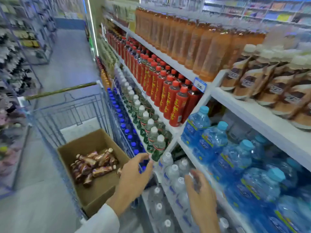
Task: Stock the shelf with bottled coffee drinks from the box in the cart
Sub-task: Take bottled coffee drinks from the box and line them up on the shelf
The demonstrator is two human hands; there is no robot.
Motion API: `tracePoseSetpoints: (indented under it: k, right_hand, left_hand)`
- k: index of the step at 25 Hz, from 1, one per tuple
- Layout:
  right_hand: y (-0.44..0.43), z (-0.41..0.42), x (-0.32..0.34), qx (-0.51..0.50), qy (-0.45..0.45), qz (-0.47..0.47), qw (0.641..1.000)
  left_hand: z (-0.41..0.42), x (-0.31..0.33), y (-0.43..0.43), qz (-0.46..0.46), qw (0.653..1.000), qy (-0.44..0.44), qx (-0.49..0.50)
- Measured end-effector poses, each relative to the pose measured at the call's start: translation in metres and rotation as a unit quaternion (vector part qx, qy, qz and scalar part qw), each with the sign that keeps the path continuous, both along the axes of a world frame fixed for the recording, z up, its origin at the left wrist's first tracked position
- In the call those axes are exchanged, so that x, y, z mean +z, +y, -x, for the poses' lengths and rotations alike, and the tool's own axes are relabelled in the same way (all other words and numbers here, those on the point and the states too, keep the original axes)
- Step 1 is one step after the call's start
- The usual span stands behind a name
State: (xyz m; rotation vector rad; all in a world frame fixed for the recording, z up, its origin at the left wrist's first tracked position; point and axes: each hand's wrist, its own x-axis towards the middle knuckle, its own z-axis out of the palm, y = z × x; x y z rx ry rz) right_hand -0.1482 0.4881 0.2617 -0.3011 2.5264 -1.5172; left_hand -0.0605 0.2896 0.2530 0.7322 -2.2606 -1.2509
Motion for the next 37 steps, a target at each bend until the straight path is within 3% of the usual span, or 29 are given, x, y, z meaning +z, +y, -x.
tracePoseSetpoints:
  k: [7,13,21,27,32,37]
  right_hand:
    - [-0.145,-0.027,-0.084,0.101,-0.137,-0.072,0.983]
    - [-0.211,-0.027,-0.126,0.174,-0.221,-0.17,0.945]
    - [-0.3,0.013,-0.173,0.267,-0.278,-0.255,0.887]
    - [-0.349,0.052,-0.211,0.303,-0.334,-0.251,0.857]
    - [-0.374,0.074,-0.236,0.326,-0.349,-0.265,0.838]
    - [-0.382,0.087,-0.259,0.331,-0.366,-0.277,0.824]
  left_hand:
    - [-0.097,-0.098,-0.128,-0.121,0.976,-0.114,0.142]
    - [-0.133,-0.155,-0.168,-0.192,0.937,-0.188,0.221]
    - [-0.067,-0.225,-0.267,-0.305,0.868,-0.221,0.324]
    - [-0.01,-0.318,-0.38,-0.351,0.786,-0.301,0.409]
    - [0.004,-0.401,-0.415,-0.375,0.735,-0.356,0.439]
    - [0.016,-0.452,-0.418,-0.384,0.725,-0.313,0.478]
